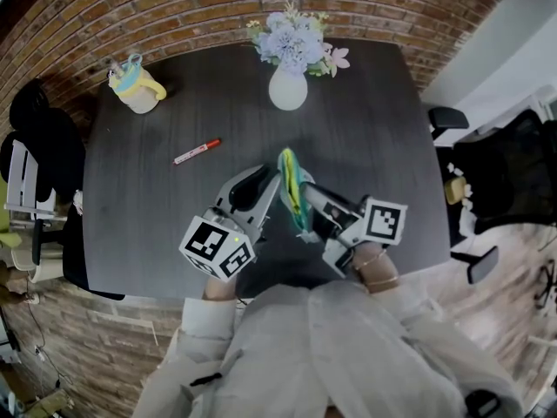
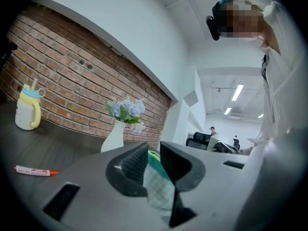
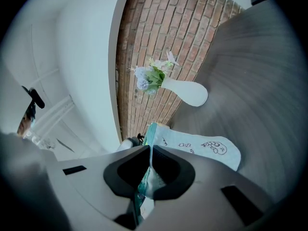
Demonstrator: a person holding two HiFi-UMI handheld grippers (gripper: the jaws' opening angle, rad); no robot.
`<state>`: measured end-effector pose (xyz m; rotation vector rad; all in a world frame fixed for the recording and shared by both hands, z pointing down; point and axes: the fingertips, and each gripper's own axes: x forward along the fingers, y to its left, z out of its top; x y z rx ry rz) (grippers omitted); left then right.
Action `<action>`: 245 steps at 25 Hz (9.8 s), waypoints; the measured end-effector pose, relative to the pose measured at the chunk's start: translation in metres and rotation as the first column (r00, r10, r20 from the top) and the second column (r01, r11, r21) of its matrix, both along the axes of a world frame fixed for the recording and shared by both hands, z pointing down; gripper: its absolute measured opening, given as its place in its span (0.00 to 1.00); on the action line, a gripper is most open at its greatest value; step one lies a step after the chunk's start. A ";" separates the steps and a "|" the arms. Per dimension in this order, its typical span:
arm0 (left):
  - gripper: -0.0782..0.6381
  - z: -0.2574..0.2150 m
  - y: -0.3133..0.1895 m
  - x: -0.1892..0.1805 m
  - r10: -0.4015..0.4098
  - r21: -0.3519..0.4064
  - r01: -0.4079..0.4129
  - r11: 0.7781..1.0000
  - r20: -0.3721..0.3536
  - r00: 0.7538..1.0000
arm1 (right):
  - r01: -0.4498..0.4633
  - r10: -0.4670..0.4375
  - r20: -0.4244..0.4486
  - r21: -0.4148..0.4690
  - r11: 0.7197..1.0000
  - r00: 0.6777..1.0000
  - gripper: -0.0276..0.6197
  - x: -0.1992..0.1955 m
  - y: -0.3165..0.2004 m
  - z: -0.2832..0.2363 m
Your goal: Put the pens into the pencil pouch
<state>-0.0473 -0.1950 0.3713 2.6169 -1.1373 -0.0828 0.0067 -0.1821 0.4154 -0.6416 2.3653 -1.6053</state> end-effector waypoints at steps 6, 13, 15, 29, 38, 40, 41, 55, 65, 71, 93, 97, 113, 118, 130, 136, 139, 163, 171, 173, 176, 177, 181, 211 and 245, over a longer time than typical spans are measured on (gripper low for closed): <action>0.19 0.030 -0.026 -0.042 -0.059 -0.032 0.066 0.997 0.188 0.980 | -0.006 0.006 0.013 -0.008 1.000 1.000 0.08 -0.001 -0.004 -0.003; 0.19 0.086 -0.052 -0.085 0.006 -0.126 0.081 0.989 0.577 0.817 | -0.021 0.022 0.017 -0.033 0.999 1.000 0.08 -0.001 -0.013 0.001; 0.19 0.093 -0.062 -0.096 0.022 -0.131 0.080 0.988 0.635 0.772 | -0.025 0.026 0.013 -0.035 0.999 1.000 0.08 -0.001 -0.016 0.001; 0.28 0.170 -0.112 -0.160 0.212 -0.275 0.077 0.958 0.864 0.457 | -0.050 0.054 0.045 -0.086 0.995 0.998 0.08 -0.005 -0.027 0.009; 0.28 0.206 -0.124 -0.176 0.341 -0.397 0.071 0.915 0.854 0.393 | -0.047 0.049 0.022 -0.096 0.994 0.999 0.08 -0.009 -0.031 0.018; 0.28 0.210 -0.124 -0.176 0.362 -0.425 0.074 0.902 0.838 0.408 | -0.049 0.052 0.029 -0.097 0.994 0.998 0.08 -0.010 -0.033 0.018; 0.28 0.211 -0.124 -0.176 0.369 -0.436 0.075 0.897 0.831 0.417 | -0.049 0.053 0.034 -0.097 0.994 0.998 0.08 -0.011 -0.033 0.017; 0.20 0.209 -0.110 -0.152 0.412 -0.473 0.021 0.881 0.789 0.456 | -0.053 0.055 0.021 -0.096 0.994 0.998 0.08 -0.009 -0.027 0.018; 0.20 0.148 -0.069 -0.078 0.292 -0.339 -0.063 0.939 0.682 0.671 | -0.061 0.064 0.028 -0.089 0.994 0.998 0.08 -0.003 -0.021 0.016; 0.20 0.085 -0.054 -0.045 0.197 -0.206 -0.089 0.975 0.596 0.778 | -0.037 0.039 0.030 -0.060 0.998 0.999 0.08 -0.006 -0.011 0.010; 0.20 -0.105 -0.015 0.005 0.032 0.201 -0.013 0.980 -0.091 0.995 | -0.029 0.033 0.066 -0.055 0.998 0.997 0.08 -0.009 0.008 0.003; 0.20 -0.095 -0.008 0.016 0.050 0.179 -0.028 0.983 -0.117 0.992 | -0.029 0.032 0.082 -0.043 0.999 0.996 0.08 -0.010 0.008 -0.001; 0.20 -0.055 -0.002 0.024 0.092 0.106 -0.081 0.991 -0.096 0.991 | -0.053 0.058 0.079 -0.063 0.997 0.995 0.08 -0.004 0.007 0.000; 0.20 -0.045 0.003 0.032 0.132 0.079 -0.128 0.989 -0.042 0.990 | -0.067 0.072 0.078 -0.076 0.995 0.994 0.08 -0.001 0.005 0.001; 0.20 -0.022 -0.002 0.023 0.090 0.027 -0.091 0.996 0.015 0.996 | -0.058 0.063 0.091 -0.057 0.997 0.994 0.08 -0.002 0.004 -0.003; 0.20 -0.016 0.003 0.015 0.069 0.014 -0.069 0.998 0.006 0.998 | -0.053 0.056 0.075 -0.050 0.997 0.996 0.08 -0.002 0.004 -0.002; 0.20 -0.010 0.007 0.009 0.058 0.000 -0.058 0.998 0.001 0.998 | -0.052 0.055 0.062 -0.047 0.998 0.997 0.08 -0.002 0.004 -0.002; 0.20 0.050 0.057 -0.053 -0.098 -0.141 0.107 0.984 0.071 0.993 | 0.276 -0.236 -0.305 0.092 0.957 0.923 0.08 -0.063 0.051 0.039; 0.20 0.077 0.076 -0.055 -0.105 -0.214 0.124 0.969 0.097 0.990 | 0.381 -0.283 -0.482 0.116 0.917 0.829 0.08 -0.065 0.066 0.078; 0.20 0.083 0.080 -0.053 -0.102 -0.231 0.123 0.965 0.102 0.990 | 0.402 -0.289 -0.519 0.119 0.908 0.805 0.08 -0.064 0.068 0.085; 0.20 0.092 0.086 -0.051 -0.111 -0.262 0.134 0.956 0.100 0.989 | 0.459 -0.299 -0.594 0.135 0.878 0.747 0.08 -0.063 0.075 0.097; 0.20 0.094 0.088 -0.051 -0.113 -0.271 0.137 0.953 0.100 0.989 | 0.483 -0.302 -0.624 0.139 0.864 0.720 0.08 -0.062 0.078 0.102; 0.20 0.100 0.091 -0.048 -0.108 -0.290 0.133 0.948 0.103 0.989 | 0.558 -0.307 -0.713 0.141 0.818 0.631 0.08 -0.062 0.087 0.119; 0.14 0.085 0.096 -0.015 -0.045 -0.349 0.076 0.934 0.094 0.995 | 0.585 -0.245 -0.696 0.303 0.752 0.675 0.05 -0.031 0.081 0.041; 0.12 0.095 0.115 0.007 0.029 -0.412 0.039 0.910 0.158 0.987 | 0.613 -0.233 -0.708 0.343 0.711 0.667 0.05 -0.011 0.089 -0.005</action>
